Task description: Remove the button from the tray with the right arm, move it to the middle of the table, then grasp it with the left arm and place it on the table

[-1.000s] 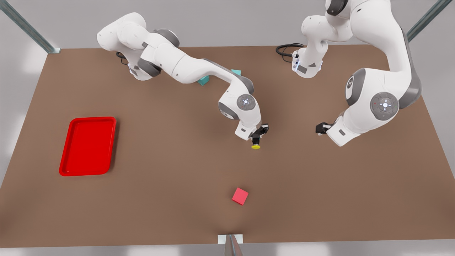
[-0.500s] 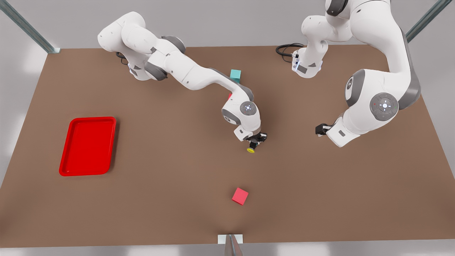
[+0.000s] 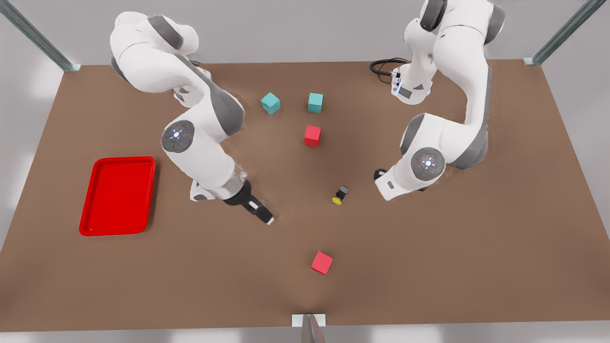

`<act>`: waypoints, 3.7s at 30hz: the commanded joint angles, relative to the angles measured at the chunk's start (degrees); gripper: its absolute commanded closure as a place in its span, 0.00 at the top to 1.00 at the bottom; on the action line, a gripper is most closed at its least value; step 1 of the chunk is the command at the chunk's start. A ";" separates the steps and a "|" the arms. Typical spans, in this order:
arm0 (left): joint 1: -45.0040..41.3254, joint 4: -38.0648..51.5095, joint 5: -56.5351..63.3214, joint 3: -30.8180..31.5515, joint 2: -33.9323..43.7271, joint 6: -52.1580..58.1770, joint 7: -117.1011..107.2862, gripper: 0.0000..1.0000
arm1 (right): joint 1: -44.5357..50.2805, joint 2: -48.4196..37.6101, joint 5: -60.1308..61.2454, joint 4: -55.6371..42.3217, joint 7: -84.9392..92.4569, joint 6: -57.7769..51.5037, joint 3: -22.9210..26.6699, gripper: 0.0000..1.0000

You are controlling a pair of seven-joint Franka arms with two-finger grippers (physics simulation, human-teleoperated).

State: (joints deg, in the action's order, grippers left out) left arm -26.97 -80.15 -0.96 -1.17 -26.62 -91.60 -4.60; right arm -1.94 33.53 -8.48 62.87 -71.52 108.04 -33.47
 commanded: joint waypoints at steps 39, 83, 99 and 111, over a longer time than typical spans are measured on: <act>-6.34 -26.37 -1.59 2.49 -10.91 -53.25 16.37 1.00 | 4.14 -22.54 5.14 14.03 68.00 -24.19 33.20 1.00; -9.77 2.90 47.10 -0.24 -21.19 -1.83 -153.34 0.50 | 4.67 -22.45 4.79 14.03 67.91 -24.19 33.12 1.00; -9.77 -3.08 66.26 -0.24 -28.93 0.28 -161.43 0.50 | 4.75 -22.45 4.79 14.03 67.91 -24.19 33.03 1.00; -9.50 -3.34 70.65 -0.77 -32.62 -1.48 -161.61 0.50 | 4.84 -22.45 4.79 14.03 67.91 -24.19 33.03 1.00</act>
State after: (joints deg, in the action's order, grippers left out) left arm -36.47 -83.51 69.07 -1.89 -59.28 -92.64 -148.50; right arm 2.90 11.14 -3.72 76.93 -3.75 83.87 -0.44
